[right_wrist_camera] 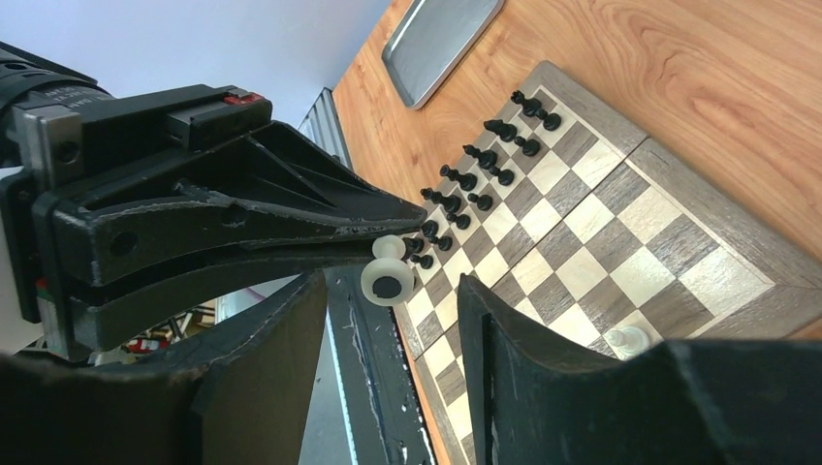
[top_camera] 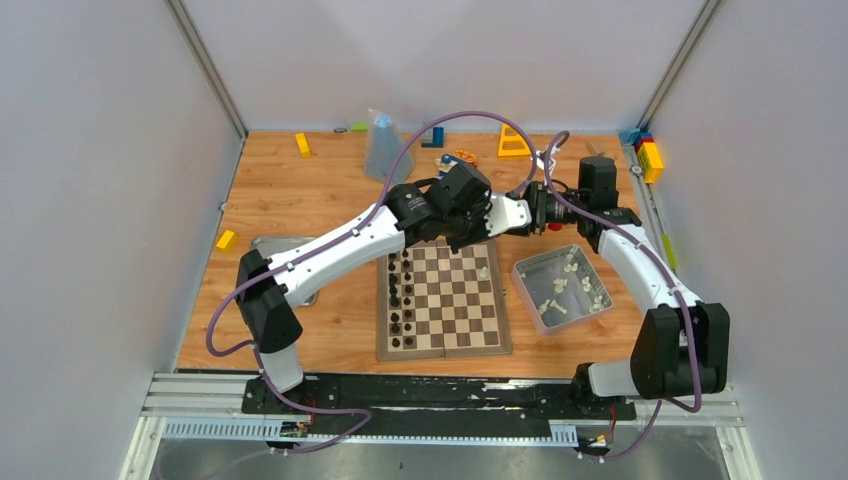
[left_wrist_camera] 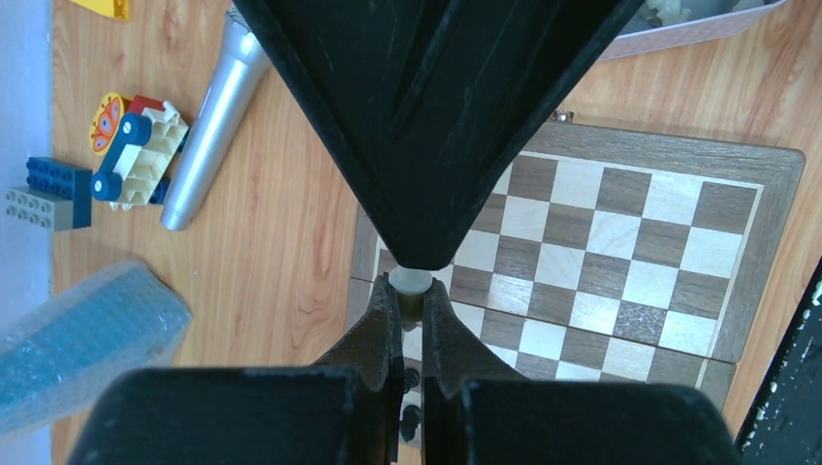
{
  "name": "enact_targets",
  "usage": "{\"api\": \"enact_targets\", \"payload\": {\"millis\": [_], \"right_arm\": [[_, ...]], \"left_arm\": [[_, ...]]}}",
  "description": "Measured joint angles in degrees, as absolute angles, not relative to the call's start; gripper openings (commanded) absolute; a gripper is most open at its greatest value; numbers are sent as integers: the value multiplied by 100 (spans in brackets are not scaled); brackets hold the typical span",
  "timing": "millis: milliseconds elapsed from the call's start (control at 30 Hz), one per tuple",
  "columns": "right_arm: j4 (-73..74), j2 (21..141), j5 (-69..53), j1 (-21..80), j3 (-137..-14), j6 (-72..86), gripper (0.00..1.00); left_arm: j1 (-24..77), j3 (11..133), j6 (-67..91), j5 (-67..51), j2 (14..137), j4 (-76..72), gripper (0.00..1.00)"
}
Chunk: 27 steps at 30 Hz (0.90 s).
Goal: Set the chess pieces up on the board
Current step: Adjust the chess piece.
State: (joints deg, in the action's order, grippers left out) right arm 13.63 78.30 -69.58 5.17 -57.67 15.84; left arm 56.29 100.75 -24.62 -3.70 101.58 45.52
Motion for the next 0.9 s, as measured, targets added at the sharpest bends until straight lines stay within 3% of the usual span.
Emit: {"api": "enact_targets", "payload": {"millis": [300, 667, 733, 900], "right_arm": [[1411, 7996, -6952, 663, -5767, 1507, 41], [1422, 8023, -6945, 784, -5813, 1485, 11], [1431, 8023, -6938, 786, -5813, 1483, 5], [1444, 8023, -6882, 751, -5835, 1468, 0]], "left_arm": [[5651, 10075, -2462, -351, 10158, 4550, 0], [5664, 10075, -2462, -285, 10158, 4567, 0], [5666, 10075, -2462, -268, 10158, 4565, 9], [5664, 9953, -2438, -167, 10143, 4386, 59]]}}
